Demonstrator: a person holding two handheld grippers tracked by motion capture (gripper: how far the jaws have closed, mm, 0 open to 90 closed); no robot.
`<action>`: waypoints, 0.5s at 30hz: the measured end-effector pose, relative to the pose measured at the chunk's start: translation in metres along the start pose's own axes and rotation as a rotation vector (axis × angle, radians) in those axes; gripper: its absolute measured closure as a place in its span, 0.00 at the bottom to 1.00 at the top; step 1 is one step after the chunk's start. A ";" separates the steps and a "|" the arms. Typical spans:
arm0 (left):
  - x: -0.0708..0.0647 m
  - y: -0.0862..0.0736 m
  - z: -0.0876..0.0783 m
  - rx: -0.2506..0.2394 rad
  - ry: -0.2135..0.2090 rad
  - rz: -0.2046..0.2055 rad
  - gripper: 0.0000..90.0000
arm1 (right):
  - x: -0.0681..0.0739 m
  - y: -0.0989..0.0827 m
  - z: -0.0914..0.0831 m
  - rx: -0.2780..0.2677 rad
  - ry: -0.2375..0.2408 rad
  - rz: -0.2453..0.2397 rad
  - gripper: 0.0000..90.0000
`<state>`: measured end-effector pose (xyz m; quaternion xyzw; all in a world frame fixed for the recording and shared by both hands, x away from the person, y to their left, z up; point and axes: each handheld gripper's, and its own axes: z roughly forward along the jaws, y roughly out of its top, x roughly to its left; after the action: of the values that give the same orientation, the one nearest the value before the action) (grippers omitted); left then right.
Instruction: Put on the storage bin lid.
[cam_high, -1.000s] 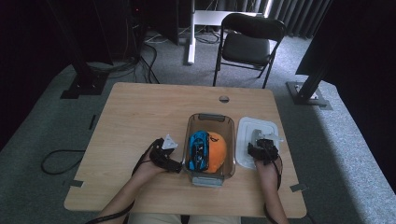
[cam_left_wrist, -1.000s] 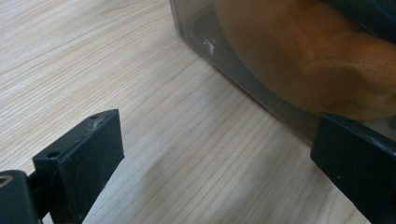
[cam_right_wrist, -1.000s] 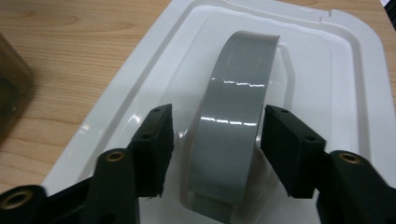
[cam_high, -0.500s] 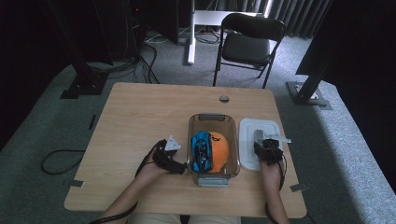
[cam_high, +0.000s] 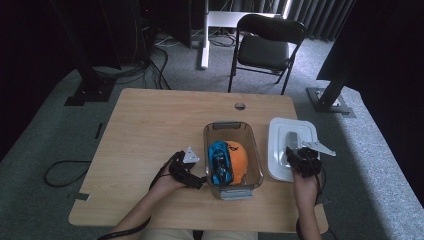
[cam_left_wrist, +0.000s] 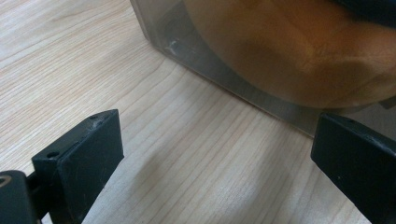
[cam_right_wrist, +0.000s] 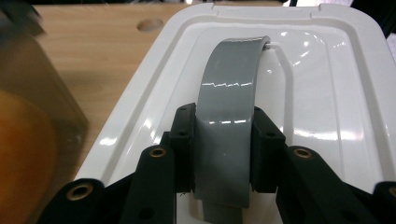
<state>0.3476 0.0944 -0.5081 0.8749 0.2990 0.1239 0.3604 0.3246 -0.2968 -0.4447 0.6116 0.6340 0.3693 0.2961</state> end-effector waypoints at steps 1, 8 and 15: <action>0.000 0.000 0.000 0.000 -0.003 -0.001 0.03 | 0.000 0.003 -0.004 -0.010 0.005 -0.002 0.75; -0.001 -0.001 0.003 0.008 -0.008 0.000 0.03 | 0.008 0.017 -0.033 -0.073 0.040 -0.021 0.75; -0.006 0.001 0.007 0.008 -0.012 0.004 0.03 | 0.026 0.028 -0.051 -0.116 0.107 -0.042 0.75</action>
<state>0.3459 0.0862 -0.5120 0.8775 0.2956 0.1180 0.3587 0.2961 -0.2768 -0.3910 0.5593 0.6392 0.4311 0.3046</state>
